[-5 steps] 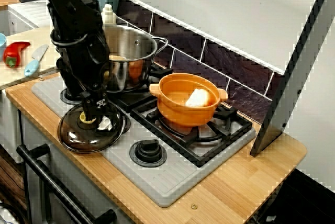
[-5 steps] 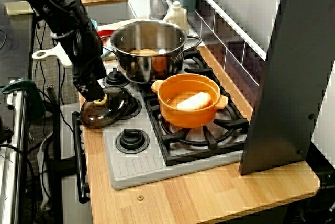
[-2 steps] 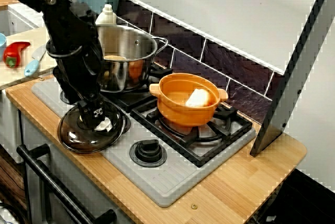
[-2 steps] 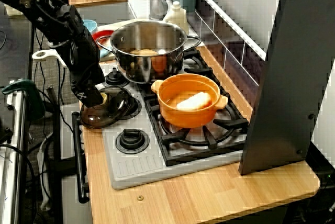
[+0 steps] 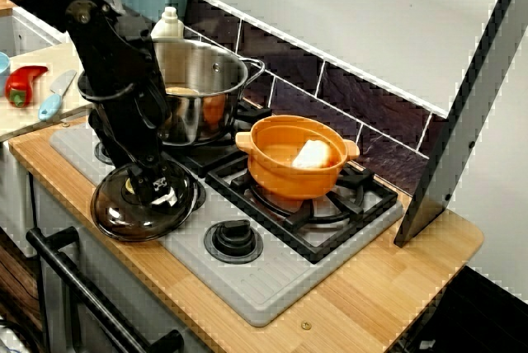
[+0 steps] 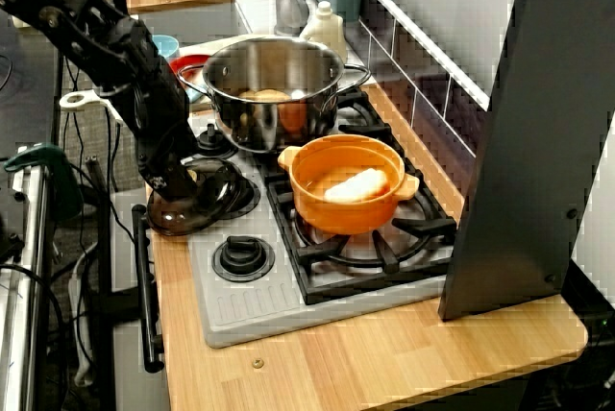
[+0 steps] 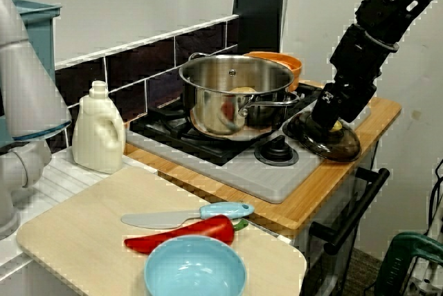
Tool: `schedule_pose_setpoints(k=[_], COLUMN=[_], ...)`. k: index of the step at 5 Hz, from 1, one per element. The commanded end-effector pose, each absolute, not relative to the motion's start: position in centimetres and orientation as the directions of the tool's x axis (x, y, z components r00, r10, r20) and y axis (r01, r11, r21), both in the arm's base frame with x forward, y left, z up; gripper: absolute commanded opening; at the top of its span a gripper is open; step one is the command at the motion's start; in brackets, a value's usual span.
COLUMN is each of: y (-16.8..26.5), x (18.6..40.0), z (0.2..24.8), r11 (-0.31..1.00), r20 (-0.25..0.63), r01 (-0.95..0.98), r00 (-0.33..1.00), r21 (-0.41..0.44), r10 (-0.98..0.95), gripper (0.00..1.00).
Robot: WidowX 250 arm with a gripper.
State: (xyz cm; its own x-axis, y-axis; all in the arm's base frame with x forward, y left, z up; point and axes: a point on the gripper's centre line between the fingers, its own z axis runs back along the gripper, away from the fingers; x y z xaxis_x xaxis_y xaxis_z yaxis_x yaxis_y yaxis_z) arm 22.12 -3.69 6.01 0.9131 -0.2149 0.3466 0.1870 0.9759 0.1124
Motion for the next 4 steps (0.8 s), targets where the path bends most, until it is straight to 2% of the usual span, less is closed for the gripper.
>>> schedule_pose_setpoints(k=[1, 4], y=[-3.46, -3.38], x=[22.22, 22.54], z=[6.32, 6.33], r11=[0.976, 0.977], r20=[0.366, 0.367], r01=[0.183, 0.176], r00=[0.906, 0.907], r21=[0.117, 0.120], r10=[-0.213, -0.208], gripper=[1.00, 1.00])
